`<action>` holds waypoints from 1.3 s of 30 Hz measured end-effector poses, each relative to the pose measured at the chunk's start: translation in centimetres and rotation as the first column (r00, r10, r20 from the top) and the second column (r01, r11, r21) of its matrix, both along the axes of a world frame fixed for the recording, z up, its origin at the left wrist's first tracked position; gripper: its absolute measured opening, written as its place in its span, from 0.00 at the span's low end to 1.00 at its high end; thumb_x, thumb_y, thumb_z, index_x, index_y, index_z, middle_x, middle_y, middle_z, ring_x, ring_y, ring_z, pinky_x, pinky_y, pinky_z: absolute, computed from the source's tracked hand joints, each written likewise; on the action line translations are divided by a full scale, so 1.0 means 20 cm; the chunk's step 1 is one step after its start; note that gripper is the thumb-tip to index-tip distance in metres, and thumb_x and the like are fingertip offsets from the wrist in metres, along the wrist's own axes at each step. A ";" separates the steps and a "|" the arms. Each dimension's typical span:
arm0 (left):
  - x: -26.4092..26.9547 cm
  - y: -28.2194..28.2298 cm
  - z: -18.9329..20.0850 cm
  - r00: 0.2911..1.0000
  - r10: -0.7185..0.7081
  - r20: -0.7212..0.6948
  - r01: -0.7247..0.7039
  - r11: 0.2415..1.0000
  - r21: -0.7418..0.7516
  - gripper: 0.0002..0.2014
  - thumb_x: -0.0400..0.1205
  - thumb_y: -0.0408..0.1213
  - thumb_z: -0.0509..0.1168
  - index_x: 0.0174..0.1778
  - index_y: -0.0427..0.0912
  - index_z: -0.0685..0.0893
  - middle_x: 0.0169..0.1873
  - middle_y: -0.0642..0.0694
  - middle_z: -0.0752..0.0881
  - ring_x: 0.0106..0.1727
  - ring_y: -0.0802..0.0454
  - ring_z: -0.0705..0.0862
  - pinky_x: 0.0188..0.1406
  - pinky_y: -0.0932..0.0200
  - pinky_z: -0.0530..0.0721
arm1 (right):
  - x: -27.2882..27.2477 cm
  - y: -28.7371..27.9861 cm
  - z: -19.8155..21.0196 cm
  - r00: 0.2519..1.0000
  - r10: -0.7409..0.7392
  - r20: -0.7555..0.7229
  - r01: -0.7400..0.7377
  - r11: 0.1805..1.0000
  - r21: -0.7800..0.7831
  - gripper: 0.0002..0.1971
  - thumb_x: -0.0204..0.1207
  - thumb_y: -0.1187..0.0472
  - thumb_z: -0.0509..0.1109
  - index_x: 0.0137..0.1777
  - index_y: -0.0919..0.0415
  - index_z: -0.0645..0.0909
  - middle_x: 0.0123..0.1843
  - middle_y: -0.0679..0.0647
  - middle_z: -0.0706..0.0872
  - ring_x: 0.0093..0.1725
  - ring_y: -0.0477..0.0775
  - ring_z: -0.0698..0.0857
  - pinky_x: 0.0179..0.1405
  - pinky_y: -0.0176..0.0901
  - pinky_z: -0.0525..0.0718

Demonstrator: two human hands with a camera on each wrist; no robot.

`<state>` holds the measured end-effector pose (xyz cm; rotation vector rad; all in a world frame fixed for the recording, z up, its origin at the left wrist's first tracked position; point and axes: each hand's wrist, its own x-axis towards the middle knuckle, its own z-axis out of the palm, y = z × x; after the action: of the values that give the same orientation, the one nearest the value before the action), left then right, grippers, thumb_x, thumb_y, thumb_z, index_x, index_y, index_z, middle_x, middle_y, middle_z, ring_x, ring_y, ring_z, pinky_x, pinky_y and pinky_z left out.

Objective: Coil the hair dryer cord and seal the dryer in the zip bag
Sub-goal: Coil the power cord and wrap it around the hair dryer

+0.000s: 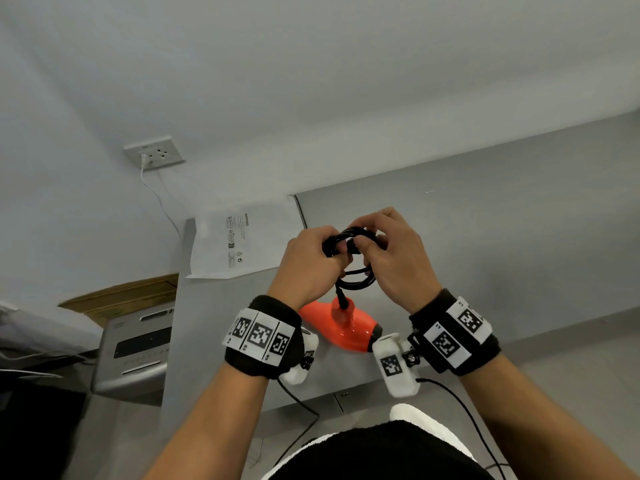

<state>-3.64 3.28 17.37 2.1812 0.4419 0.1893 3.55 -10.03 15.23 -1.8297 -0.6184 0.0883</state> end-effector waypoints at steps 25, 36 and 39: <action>0.04 0.02 -0.12 0.909 0.413 0.049 -0.192 0.522 -0.831 0.11 0.88 0.21 0.60 0.59 0.24 0.87 0.55 0.29 0.88 0.49 0.42 0.90 0.60 0.49 0.91 | -0.04 -0.03 -0.17 0.673 0.321 -0.666 0.018 0.893 0.449 0.04 0.85 0.66 0.66 0.55 0.64 0.81 0.29 0.56 0.76 0.34 0.57 0.84 0.50 0.65 0.87; 0.03 -0.05 -0.08 0.989 0.089 0.121 -0.015 0.860 -0.510 0.18 0.85 0.25 0.67 0.68 0.48 0.86 0.66 0.45 0.88 0.51 0.46 0.95 0.59 0.41 0.92 | 0.07 -0.10 -0.16 0.895 0.049 -0.443 0.049 0.977 0.206 0.18 0.80 0.66 0.70 0.69 0.53 0.81 0.59 0.56 0.86 0.56 0.57 0.88 0.58 0.56 0.89; 0.03 -0.05 -0.07 0.989 0.015 0.147 0.051 0.898 -0.437 0.20 0.85 0.24 0.67 0.69 0.50 0.85 0.68 0.46 0.85 0.49 0.46 0.96 0.59 0.42 0.92 | 0.05 -0.12 -0.12 0.994 -0.083 0.066 0.087 0.995 -0.053 0.25 0.76 0.65 0.72 0.72 0.49 0.78 0.67 0.48 0.78 0.66 0.47 0.81 0.63 0.39 0.80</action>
<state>-2.99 2.23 16.07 1.7112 0.3414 0.2153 4.63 -12.35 12.77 -1.9167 -0.5870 -0.0099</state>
